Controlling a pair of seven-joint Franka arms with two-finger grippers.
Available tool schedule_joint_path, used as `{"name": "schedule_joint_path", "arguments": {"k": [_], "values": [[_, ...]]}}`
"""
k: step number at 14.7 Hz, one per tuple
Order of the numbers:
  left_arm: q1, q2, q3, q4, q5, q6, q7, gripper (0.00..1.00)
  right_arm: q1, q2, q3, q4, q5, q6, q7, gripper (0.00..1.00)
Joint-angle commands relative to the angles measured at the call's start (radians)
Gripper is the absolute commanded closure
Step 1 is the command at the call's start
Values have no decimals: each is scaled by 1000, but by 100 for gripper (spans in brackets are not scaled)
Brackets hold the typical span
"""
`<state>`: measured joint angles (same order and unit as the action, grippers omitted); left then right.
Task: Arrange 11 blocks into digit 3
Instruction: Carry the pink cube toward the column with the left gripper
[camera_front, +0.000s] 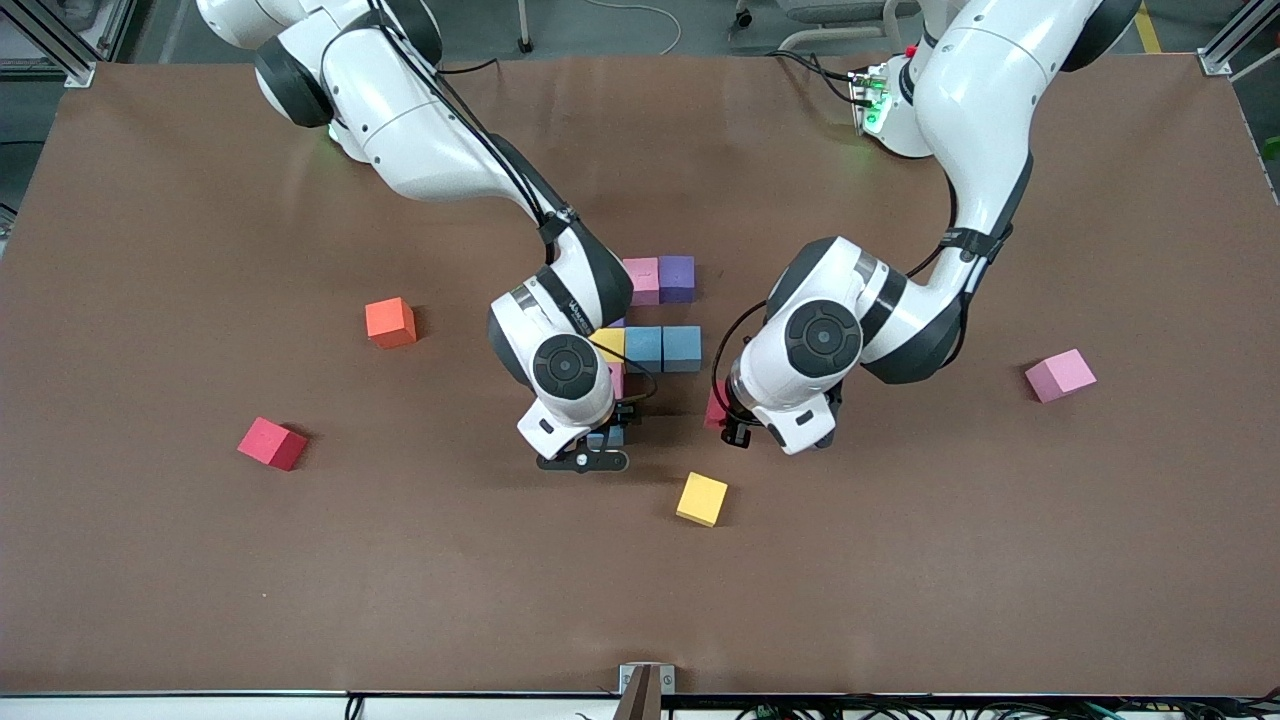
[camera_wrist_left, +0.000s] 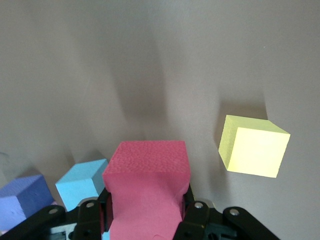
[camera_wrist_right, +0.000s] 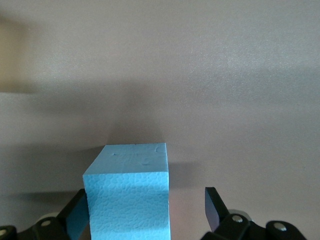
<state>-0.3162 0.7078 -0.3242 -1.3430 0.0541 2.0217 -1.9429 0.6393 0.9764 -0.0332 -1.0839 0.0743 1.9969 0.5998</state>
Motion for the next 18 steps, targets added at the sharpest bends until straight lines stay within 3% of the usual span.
{"name": "schedule_joint_path", "arguments": {"k": [1, 11, 18], "values": [[-18, 4, 16, -7, 0, 28, -34, 65, -9, -25, 7, -25, -4, -6, -14, 0], [-52, 24, 28, -4, 44, 29, -102, 65, -10, -91, 10, -24, 45, -38, 20, 0], [-84, 99, 45, 14, 46, 170, -225, 65, -153, -211, 6, -40, 30, -219, -165, 0]]}}
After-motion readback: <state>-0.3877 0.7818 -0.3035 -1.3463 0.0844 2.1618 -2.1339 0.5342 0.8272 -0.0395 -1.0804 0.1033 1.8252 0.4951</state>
